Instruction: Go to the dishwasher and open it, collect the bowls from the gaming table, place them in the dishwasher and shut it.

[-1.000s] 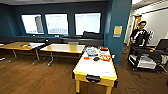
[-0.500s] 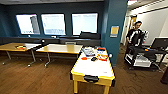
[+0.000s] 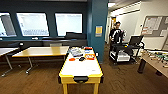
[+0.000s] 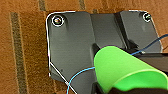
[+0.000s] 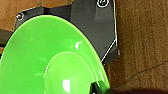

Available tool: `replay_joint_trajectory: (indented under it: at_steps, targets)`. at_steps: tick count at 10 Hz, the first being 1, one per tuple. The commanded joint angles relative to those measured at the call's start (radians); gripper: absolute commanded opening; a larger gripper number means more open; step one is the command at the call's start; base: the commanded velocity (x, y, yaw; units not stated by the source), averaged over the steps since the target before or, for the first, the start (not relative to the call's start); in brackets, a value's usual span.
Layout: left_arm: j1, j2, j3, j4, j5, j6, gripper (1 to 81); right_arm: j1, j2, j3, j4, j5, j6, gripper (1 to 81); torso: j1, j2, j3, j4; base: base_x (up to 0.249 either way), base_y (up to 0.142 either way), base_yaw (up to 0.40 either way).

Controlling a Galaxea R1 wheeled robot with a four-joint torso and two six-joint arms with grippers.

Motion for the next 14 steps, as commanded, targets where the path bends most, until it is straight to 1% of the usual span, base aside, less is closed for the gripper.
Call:
replay_joint_trajectory:
  at_steps: [1, 6, 11, 13, 14]
  targets:
    - [-0.049, -0.006, 0.003, -0.008, 0.054, 0.001, 1.0, 0.036, -0.016, -0.002, -0.008, -0.05, -0.002, 1.0, 0.001, 0.0, 0.0, 0.0, 0.0, 0.0, -0.4]
    - [-0.049, 0.009, 0.003, 0.015, 0.054, 0.01, 1.0, 0.036, -0.013, -0.002, -0.005, -0.05, -0.002, 1.0, 0.001, 0.0, 0.0, 0.0, 0.0, 0.0, -0.4]
    - [-0.046, 0.011, 0.003, 0.015, 0.054, 0.012, 1.0, 0.034, -0.01, -0.01, -0.006, -0.048, -0.002, 1.0, 0.001, 0.0, 0.0, 0.0, 0.0, 0.0, -0.4]
    - [-0.046, 0.029, 0.001, 0.017, 0.054, 0.015, 1.0, 0.037, -0.004, -0.013, -0.009, -0.048, -0.002, 1.0, 0.001, 0.0, 0.0, 0.0, 0.0, 0.0, -0.4]
    - [-0.046, 0.038, -0.009, 0.026, 0.054, 0.015, 1.0, 0.04, -0.001, -0.02, -0.009, -0.05, -0.002, 1.0, 0.001, 0.0, 0.0, 0.0, 0.0, 0.0, -0.4]
